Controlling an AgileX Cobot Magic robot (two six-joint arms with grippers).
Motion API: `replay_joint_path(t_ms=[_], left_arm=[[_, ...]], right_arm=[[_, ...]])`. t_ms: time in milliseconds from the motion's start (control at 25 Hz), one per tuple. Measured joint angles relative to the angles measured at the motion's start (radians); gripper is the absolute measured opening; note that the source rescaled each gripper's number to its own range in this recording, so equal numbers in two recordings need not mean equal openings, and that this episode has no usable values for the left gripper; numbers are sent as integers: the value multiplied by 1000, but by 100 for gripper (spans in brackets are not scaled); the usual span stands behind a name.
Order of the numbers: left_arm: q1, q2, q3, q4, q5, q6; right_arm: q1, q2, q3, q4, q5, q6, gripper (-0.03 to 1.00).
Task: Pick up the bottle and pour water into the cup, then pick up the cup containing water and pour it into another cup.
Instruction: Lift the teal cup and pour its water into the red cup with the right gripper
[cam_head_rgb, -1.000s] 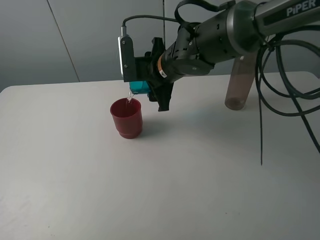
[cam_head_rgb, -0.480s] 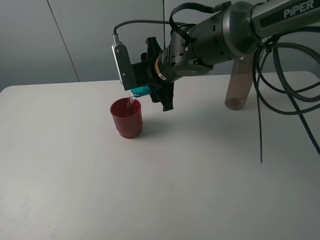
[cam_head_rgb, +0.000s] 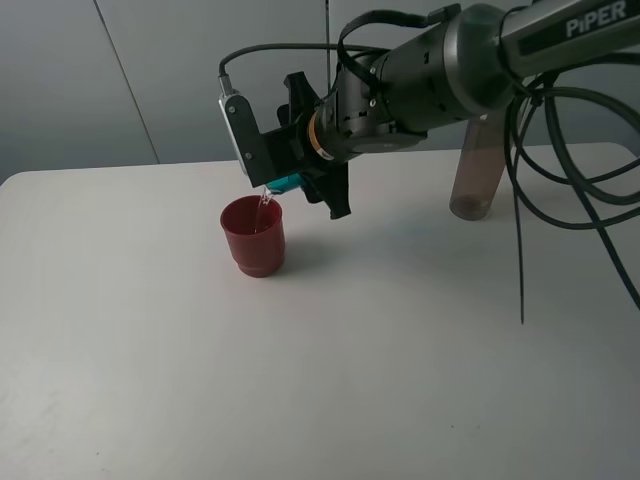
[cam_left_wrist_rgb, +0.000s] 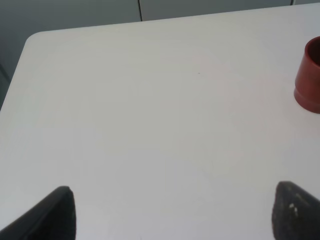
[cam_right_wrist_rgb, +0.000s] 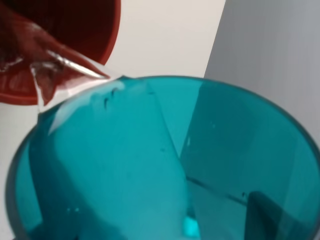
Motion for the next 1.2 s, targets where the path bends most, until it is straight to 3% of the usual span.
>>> replay_joint_path(t_ms=[680,1200], left_arm=[[0,0,0,0,0,4],[0,0,0,0,0,2]], right_arm=[[2,21,-69,-82,0,4,4],[24,27,-76,-291,30,47,4]])
